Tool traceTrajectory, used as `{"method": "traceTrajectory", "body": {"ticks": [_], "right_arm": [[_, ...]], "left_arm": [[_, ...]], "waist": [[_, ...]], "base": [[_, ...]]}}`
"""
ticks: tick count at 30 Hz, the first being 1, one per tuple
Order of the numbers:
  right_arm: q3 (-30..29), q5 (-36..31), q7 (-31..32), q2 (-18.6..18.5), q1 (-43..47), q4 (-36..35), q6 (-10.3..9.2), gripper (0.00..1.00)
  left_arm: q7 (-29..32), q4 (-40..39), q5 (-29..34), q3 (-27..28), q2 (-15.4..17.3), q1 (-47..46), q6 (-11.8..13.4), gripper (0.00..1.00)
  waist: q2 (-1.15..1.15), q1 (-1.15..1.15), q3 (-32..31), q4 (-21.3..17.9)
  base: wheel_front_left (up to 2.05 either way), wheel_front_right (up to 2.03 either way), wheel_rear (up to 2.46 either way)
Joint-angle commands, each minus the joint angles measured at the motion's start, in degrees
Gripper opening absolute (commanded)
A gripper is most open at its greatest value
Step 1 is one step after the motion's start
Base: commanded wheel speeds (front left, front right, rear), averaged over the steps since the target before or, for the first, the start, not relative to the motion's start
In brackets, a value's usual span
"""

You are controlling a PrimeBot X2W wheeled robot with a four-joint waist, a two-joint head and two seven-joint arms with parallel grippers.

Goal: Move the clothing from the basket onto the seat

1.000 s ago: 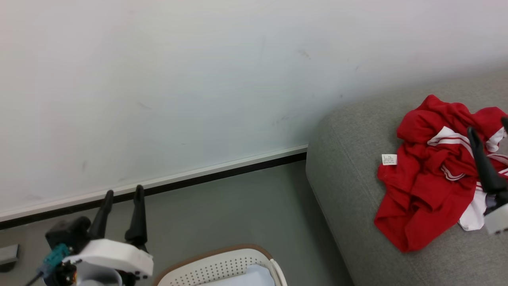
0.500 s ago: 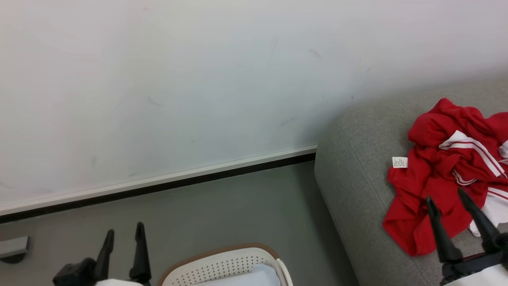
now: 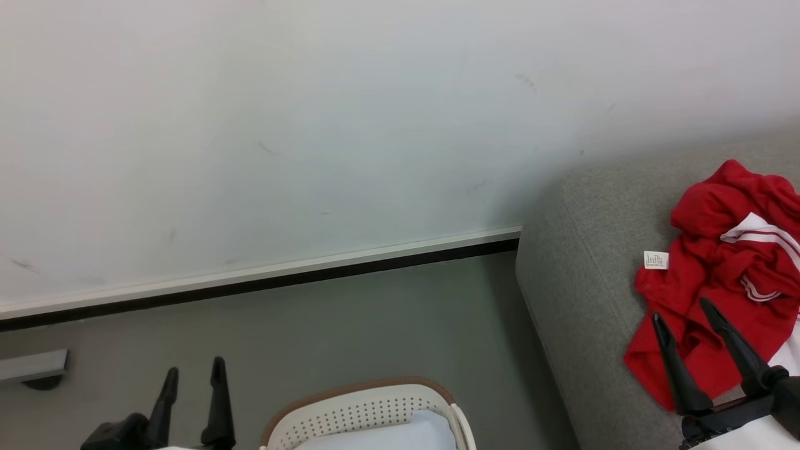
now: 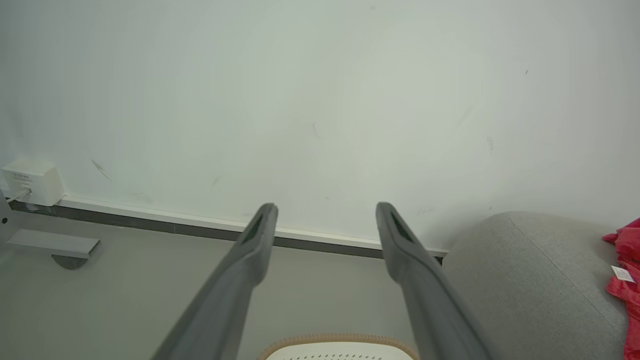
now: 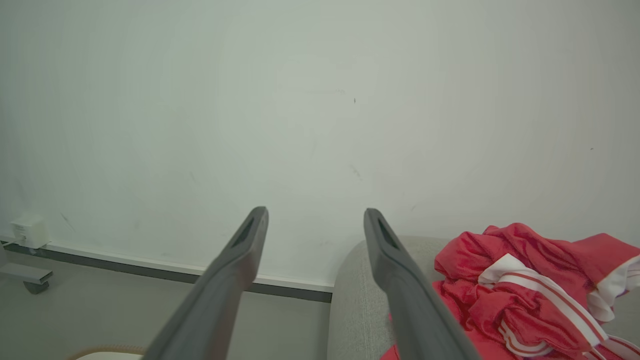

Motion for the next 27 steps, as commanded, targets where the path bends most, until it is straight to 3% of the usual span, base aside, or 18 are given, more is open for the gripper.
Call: {"method": "traceTrajectory", "body": {"ticks": [1, 12, 27], "right_arm": [[-0.13, 0.60, -0.14, -0.29, -0.69, 0.35, -0.15, 1.00], [-0.59, 0.41, -0.14, 0.19, -0.99, 0.87, -0.15, 1.00], [-0.34, 0.74, -0.14, 0.34, -1.32, 1.22, -0.15, 1.00]], "left_arm": [[-0.05, 0.17, 1.13, 0.46, -0.21, -0.52, -0.50, 1.00], [-0.05, 0.42, 2.02, 1.11, -0.68, -1.06, -1.29, 1.00], [-0.05, -0.09, 0.02, -0.68, -0.70, -1.17, 0.28, 1.00]], "waist": [[0.00, 0.00, 0.13, 0.51], [0.00, 0.00, 0.58, 2.42], [0.00, 0.00, 0.72, 3.31]], "base": [[0.00, 0.00, 0.00], [0.00, 0.00, 0.00], [0.00, 0.00, 0.00]]}}
